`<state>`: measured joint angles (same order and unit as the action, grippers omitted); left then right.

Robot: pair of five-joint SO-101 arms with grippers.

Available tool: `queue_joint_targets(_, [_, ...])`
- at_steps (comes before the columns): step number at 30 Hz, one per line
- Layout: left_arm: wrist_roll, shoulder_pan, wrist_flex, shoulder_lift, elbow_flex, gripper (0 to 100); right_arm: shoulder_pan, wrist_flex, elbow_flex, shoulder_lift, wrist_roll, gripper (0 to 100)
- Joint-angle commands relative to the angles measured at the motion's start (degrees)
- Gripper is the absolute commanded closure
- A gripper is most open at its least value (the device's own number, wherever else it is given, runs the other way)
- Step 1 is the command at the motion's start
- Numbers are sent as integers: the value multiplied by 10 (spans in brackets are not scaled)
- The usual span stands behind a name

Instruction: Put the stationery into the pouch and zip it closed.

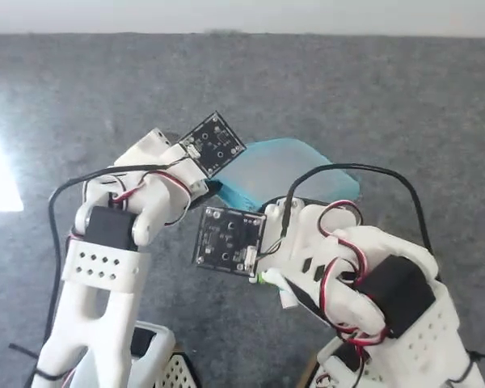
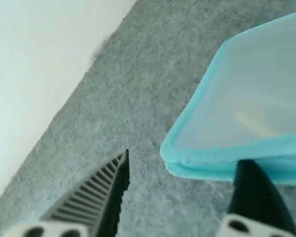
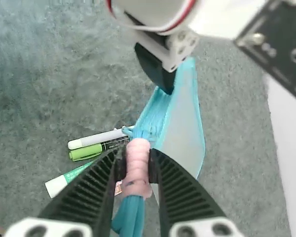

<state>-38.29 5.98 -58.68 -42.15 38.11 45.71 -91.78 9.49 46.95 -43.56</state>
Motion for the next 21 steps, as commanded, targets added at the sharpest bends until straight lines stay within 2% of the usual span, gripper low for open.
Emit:
queue_joint_targets(1, [-20, 36, 14, -4, -2, 724, 6, -5, -4, 22, -6, 991])
queue_joint_targets(6, [-20, 69, 15, -4, 15, 852, 5, -6, -4, 23, -9, 991])
queue_joint_targets(11, [3, 63, 14, -3, 16, 915, 3, -6, -5, 22, -10, 991])
queue_joint_targets(19, [118, -45, 14, -3, -42, 915, 2, -53, -3, 24, -3, 991])
queue_joint_targets(21, [158, -66, 14, -3, -66, 889, 2, -53, 16, 30, 2, 991])
